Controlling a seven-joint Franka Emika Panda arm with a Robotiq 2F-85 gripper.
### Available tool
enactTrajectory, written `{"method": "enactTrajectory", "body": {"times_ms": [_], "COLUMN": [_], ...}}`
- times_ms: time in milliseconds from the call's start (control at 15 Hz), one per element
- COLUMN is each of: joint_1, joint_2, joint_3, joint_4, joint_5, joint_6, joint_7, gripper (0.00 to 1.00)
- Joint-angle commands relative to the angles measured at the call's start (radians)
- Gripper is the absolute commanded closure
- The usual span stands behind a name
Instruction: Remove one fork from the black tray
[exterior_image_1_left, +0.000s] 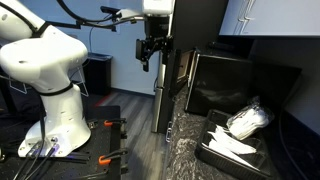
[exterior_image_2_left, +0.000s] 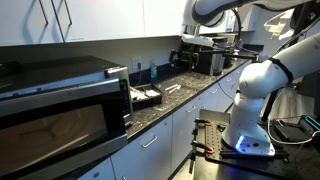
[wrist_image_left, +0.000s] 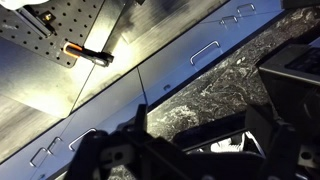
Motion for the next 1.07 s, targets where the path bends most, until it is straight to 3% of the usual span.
{"method": "enactTrajectory", "body": {"times_ms": [0, 267, 533, 1000], "joint_1": [0.012, 0.005, -0.033, -0.074], "joint_2": [0.001, 0.006, 0.043, 0.215], "joint_3": [-0.009, -0.010, -0.054, -0.149], "joint_4": [0.002, 0.001, 0.007, 0.042], "joint_5": [-0.008, -0.006, -0.001, 0.010], "joint_6": [-0.001, 0.013, 0.084, 0.246], "joint_7": [0.007, 0.015, 0.020, 0.003], "gripper": [0.00, 0.00, 0.00, 0.00]}}
